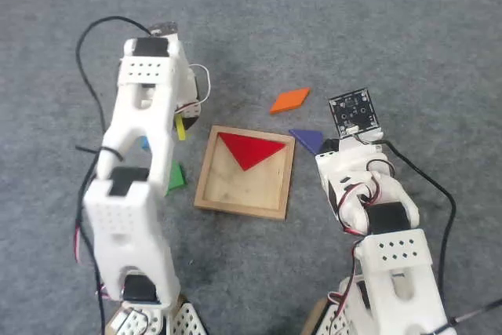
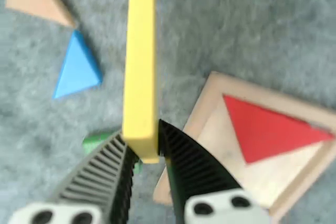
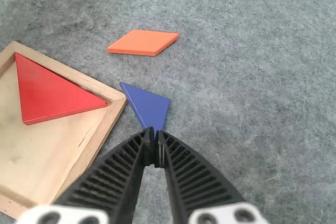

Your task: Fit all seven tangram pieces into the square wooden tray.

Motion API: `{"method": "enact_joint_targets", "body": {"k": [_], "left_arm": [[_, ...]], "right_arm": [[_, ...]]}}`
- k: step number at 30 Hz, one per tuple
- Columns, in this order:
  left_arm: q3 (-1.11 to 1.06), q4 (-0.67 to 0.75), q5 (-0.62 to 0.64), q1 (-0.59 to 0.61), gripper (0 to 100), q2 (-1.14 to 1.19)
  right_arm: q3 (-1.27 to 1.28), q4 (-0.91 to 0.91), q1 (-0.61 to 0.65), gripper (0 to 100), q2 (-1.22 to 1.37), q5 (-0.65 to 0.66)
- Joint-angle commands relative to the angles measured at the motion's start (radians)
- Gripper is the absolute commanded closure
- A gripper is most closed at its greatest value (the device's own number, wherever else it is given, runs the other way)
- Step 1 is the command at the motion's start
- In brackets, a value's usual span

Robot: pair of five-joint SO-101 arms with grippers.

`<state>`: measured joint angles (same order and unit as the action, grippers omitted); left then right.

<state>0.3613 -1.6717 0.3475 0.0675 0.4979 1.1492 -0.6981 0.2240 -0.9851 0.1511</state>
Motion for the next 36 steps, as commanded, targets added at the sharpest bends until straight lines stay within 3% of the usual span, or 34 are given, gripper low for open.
{"method": "enact_joint_targets", "body": {"k": [1, 4, 9, 15, 21, 25, 29, 36], "left_arm": [[-0.142, 0.066, -0.052, 0.002, 99, -0.265], [-0.338, 0.163, -0.126, -0.006, 99, -0.46], [-0.599, 0.224, -0.394, -0.115, 99, -0.692], [-0.777, 0.183, -0.37, -0.264, 99, -0.724], [-0.9, 0.379, -0.273, -0.256, 99, -0.647], [-0.895, 0.396, -0.215, -0.256, 99, -0.597], [-0.901, 0.396, -0.069, -0.247, 99, -0.551], [-0.895, 0.476, -0.06, -0.21, 99, -0.477]], "right_arm": [[-0.009, 0.025, 0.007, 99.2, -0.019, 0.018], [0.008, 0.053, 0.004, 99.2, -0.018, 0.02], [0.011, 0.061, 0.002, 99.2, -0.018, 0.02], [0.011, 0.058, 0.001, 99.2, -0.022, 0.02], [0.011, 0.058, 0.001, 99.2, -0.019, 0.02], [0.011, 0.058, 0.001, 99.2, -0.019, 0.02], [0.011, 0.059, 0.001, 99.2, -0.019, 0.02], [0.012, 0.059, 0.004, 99.2, -0.019, 0.02]]}}
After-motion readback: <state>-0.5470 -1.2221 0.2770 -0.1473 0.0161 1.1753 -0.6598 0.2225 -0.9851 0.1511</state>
